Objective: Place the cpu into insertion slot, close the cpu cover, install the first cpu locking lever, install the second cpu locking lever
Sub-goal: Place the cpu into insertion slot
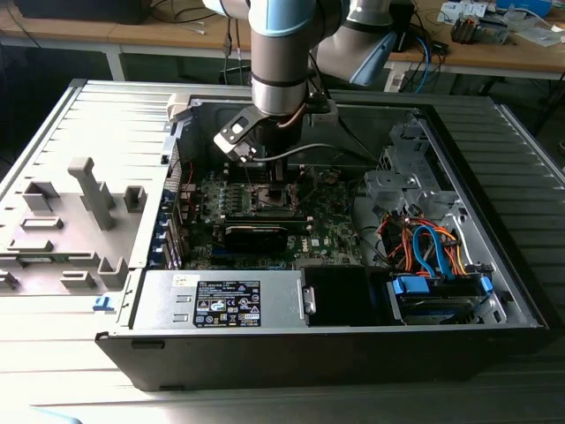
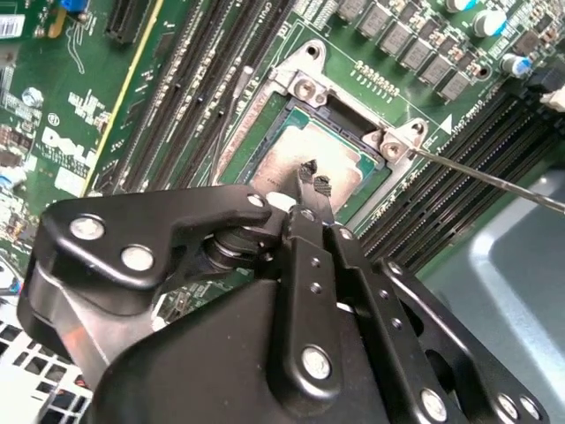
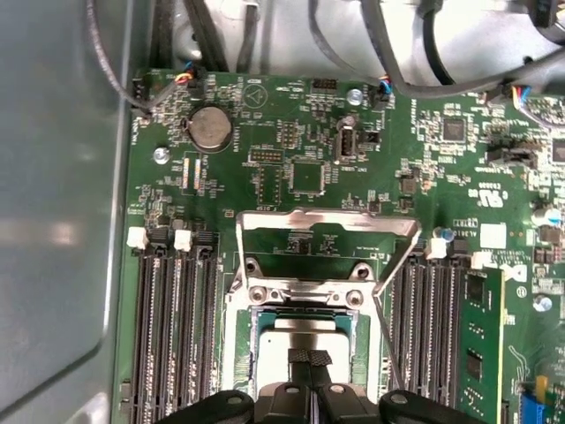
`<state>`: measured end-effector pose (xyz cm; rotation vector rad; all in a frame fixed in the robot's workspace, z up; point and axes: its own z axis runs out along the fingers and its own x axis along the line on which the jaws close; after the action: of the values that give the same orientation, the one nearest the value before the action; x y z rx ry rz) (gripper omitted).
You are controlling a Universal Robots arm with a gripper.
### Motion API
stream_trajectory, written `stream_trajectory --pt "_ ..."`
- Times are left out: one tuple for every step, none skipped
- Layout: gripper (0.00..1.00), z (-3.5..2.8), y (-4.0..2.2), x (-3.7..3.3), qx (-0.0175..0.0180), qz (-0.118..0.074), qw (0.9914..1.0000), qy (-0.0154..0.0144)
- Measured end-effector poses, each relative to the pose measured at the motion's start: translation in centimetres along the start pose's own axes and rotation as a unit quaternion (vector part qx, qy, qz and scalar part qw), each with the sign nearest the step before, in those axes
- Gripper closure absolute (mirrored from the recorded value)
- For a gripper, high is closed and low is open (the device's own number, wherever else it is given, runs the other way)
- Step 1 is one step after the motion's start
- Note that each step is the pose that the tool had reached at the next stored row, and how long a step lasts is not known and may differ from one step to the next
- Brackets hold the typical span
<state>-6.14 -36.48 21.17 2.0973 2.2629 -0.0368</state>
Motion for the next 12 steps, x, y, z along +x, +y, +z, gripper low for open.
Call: stream_trajectory --pt "0.89 -0.01 0.00 -0.02 -0.0003 -0.005 0.99999 0.0001" --pt "0.89 -0.07 -0.01 -0.04 -0.0004 -0.008 0.99997 0.0001" --pt "0.89 -0.17 0.00 -0.05 -0.0005 -0.009 0.99996 0.0002" --pt "0.89 -0.42 0.00 -0.07 -0.0005 -0.009 0.99996 0.0002" --pt "0.89 -0.65 0.01 -0.09 -0.0006 -0.009 0.99996 0.0002" --pt "0.89 -0.93 0.02 -0.10 -0.0005 -0.009 0.99996 0.0002" --pt "0.89 -1.16 0.03 -0.11 -0.0006 -0.009 0.99996 0.0002" --pt "0.89 -1.39 0.03 -0.13 -0.0005 -0.009 0.99996 0.0002" --pt "0.89 -1.59 0.03 -0.14 -0.0005 -0.009 0.99996 0.0001" --pt "0.89 -1.77 0.04 -0.15 -0.0005 -0.009 0.99996 0.0002" --pt "0.89 -1.99 0.04 -0.16 -0.0005 -0.009 0.99996 0.0002" --pt "0.89 -2.22 0.05 -0.18 -0.0005 -0.009 0.99996 0.0002"
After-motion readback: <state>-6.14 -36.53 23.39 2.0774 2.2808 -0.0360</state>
